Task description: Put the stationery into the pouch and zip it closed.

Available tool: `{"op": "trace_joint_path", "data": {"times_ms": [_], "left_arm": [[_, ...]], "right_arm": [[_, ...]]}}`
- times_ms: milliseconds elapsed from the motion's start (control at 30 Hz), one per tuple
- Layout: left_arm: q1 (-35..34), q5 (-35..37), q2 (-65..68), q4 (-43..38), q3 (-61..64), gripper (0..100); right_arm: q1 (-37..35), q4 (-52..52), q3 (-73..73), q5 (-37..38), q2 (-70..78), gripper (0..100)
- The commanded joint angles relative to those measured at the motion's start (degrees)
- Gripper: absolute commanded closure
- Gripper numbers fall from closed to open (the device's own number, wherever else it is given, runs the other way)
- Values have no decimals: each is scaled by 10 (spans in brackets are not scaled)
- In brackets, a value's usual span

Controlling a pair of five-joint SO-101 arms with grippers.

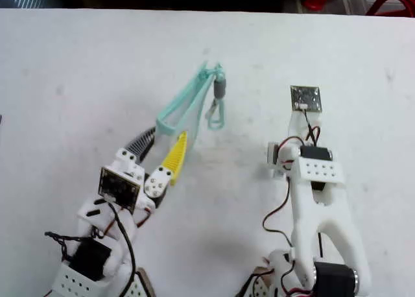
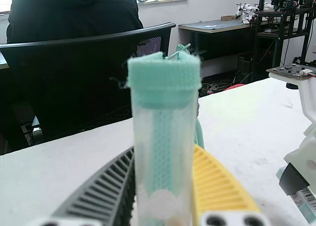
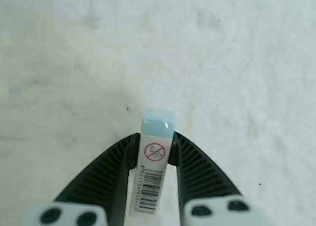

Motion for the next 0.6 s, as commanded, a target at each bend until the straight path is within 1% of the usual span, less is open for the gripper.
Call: {"op": "trace_joint_path", "data": {"times_ms": [0, 133, 267, 400, 567], "left_arm": [[8, -4, 3, 2, -11, 854], [8, -4, 3, 2, -11, 854], [8, -4, 3, 2, -11, 854], [8, -4, 3, 2, -11, 854], [8, -4, 3, 2, -11, 854]], "right_arm": [[-2, -43, 18, 5, -23, 981], [-4, -63, 32, 61, -23, 981], [-23, -63, 33, 80, -22, 981], [-43, -63, 33, 151, -22, 981], [-45, -59, 21, 161, 31, 981]]}}
